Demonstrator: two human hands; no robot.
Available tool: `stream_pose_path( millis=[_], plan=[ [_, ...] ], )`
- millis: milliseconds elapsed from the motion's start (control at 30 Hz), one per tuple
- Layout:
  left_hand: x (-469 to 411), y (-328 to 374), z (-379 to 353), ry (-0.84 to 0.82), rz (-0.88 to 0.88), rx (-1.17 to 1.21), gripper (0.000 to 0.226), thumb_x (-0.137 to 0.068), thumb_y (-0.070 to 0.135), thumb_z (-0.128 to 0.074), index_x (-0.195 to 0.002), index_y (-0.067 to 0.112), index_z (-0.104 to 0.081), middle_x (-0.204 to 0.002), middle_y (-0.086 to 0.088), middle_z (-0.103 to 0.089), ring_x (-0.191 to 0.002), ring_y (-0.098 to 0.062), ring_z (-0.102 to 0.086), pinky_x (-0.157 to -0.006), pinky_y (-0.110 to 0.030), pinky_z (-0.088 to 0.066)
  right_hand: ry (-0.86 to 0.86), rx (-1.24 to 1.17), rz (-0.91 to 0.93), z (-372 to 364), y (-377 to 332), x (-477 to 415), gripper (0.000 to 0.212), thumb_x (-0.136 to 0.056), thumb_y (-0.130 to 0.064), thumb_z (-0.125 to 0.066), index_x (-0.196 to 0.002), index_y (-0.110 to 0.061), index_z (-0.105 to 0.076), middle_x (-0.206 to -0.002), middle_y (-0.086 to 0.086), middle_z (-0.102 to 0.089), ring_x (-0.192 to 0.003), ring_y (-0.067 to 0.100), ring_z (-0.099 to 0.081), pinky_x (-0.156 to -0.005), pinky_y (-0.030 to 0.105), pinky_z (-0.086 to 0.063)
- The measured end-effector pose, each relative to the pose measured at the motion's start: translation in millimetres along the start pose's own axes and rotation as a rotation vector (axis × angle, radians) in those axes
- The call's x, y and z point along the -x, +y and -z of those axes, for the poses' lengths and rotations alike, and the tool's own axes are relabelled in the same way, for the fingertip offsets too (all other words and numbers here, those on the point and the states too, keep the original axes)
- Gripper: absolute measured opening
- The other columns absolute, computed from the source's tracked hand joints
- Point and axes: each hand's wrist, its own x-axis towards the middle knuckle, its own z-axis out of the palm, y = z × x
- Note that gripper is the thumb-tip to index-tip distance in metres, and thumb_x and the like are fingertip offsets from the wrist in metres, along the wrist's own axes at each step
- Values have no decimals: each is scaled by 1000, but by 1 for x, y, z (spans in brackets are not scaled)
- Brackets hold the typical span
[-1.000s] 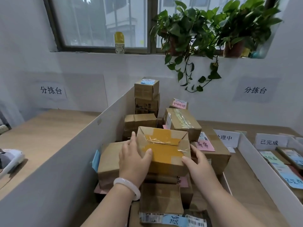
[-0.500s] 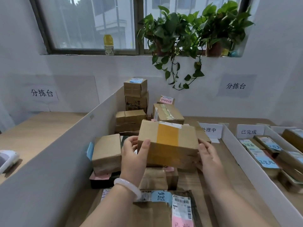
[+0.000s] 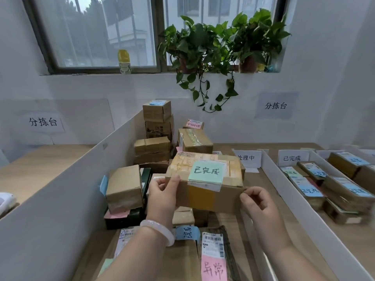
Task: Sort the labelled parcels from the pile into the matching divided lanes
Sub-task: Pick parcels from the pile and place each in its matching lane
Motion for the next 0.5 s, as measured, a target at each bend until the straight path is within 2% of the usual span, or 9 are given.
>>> stream_pose_path(
  millis=[67, 133, 200, 333, 500],
  plan=[
    [4, -5, -5, -28, 18, 42, 18, -93, 33, -63, -101, 34, -47, -116, -6, -58, -108, -26, -61, -91, -50, -56, 26, -4, -13, 5, 0, 4, 20, -83, -36, -69, -95, -21, -62, -91, -3, -68, -92, 17, -64, -83, 36, -54],
    [9, -13, -11, -69, 20, 67, 19, -94, 27, -62, -106, 34, -49, -115, -6, -61, -107, -25, -63, -92, -49, -55, 40, -55, -54, 12, 0, 4, 43, -70, -59, -72, -101, -30, -62, -100, -6, -69, -100, 16, -65, -89, 41, -53],
    [14, -23, -19, -114, 8, 66, 23, -94, 23, -61, -112, 33, -51, -116, -7, -64, -107, -25, -64, -93, -48, -55, 30, -116, -126, 21, 2, 3, 51, -68, -67, -72, -109, -40, -58, -111, -10, -68, -107, 14, -64, -93, 43, -52],
    [29, -43, -43, -278, 42, 20, 31, -94, 20, -62, -117, 37, -52, -118, -6, -64, -110, -28, -63, -91, -47, -56, 102, -137, -243, 56, 10, 4, 38, -89, -31, -66, -122, -38, -49, -120, -10, -61, -113, 17, -60, -95, 48, -52],
    [44, -65, -82, -445, 114, -106, 40, -93, 23, -64, -131, 31, -53, -114, 0, -70, -105, -23, -67, -88, -51, -57, 233, -100, -315, 118, 19, 16, 41, -90, -23, -66, -125, -39, -51, -121, -10, -61, -114, 20, -59, -96, 52, -51]
  ],
)
